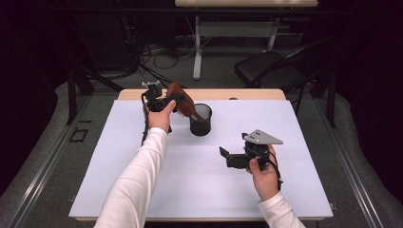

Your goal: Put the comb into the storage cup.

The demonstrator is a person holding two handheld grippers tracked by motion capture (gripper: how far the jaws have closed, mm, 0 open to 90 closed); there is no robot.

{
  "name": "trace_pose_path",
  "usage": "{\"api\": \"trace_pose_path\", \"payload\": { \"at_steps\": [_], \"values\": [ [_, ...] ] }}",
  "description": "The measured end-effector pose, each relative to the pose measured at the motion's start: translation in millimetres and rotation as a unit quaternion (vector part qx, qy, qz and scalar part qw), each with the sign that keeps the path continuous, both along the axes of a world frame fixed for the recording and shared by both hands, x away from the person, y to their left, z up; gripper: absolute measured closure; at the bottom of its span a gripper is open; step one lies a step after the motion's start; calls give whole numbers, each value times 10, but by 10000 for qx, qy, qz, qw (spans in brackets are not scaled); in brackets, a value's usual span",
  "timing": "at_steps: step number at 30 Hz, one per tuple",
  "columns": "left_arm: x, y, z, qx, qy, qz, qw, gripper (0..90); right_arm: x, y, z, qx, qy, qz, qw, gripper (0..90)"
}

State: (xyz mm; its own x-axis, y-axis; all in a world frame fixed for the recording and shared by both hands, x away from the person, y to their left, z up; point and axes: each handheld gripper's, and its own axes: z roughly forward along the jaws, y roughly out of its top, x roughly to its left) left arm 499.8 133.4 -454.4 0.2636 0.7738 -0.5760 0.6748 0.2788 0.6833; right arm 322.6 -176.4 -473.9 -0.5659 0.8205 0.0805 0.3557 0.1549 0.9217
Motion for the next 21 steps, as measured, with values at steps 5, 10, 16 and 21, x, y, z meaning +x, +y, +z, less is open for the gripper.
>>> {"api": "trace_pose_path", "payload": {
  "at_steps": [5,10,16,21],
  "values": [
    [4,0,-3,-10,4,19,10000,464,2,-1,-2,3,10,8,10000,32],
    [7,0,-3,-8,8,34,10000,463,4,-9,-1,4,-4,-4,10000,33],
    [11,6,-2,-16,26,17,10000,461,1,-5,-1,3,1,2,10000,34],
    [18,13,-5,-21,43,6,10000,459,4,-7,-2,-8,-6,-2,10000,35]
  ]
}}
